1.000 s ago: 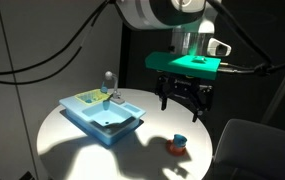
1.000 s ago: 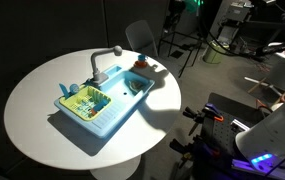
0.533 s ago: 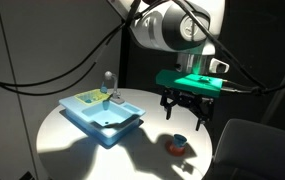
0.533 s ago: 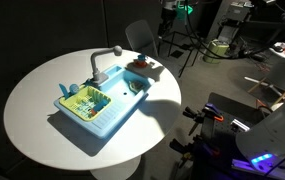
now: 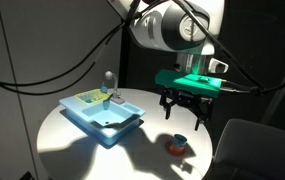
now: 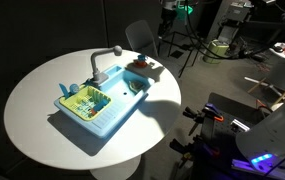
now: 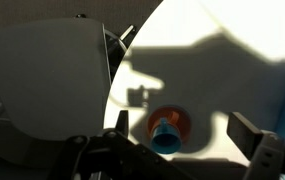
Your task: Put the cup into the sink
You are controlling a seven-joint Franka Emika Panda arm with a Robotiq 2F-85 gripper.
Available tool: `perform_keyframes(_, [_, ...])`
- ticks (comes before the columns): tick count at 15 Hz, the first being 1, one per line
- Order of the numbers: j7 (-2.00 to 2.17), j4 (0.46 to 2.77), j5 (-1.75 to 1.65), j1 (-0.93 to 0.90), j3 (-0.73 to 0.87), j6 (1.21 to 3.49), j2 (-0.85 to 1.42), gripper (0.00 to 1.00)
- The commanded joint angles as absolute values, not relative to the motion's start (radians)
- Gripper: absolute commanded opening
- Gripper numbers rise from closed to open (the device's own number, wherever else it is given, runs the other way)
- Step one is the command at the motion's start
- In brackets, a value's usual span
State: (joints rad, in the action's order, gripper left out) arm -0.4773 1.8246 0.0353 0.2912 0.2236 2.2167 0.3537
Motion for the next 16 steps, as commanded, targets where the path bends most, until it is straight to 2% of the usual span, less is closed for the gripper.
perform_keyframes(1, [-0.493,1.826,0.044,0.316,0.186,2.252,0.362,1.00])
perform_keyframes(16, [-0.505,1.577,0.081,0.397,0.097,2.292,0.624,1.00])
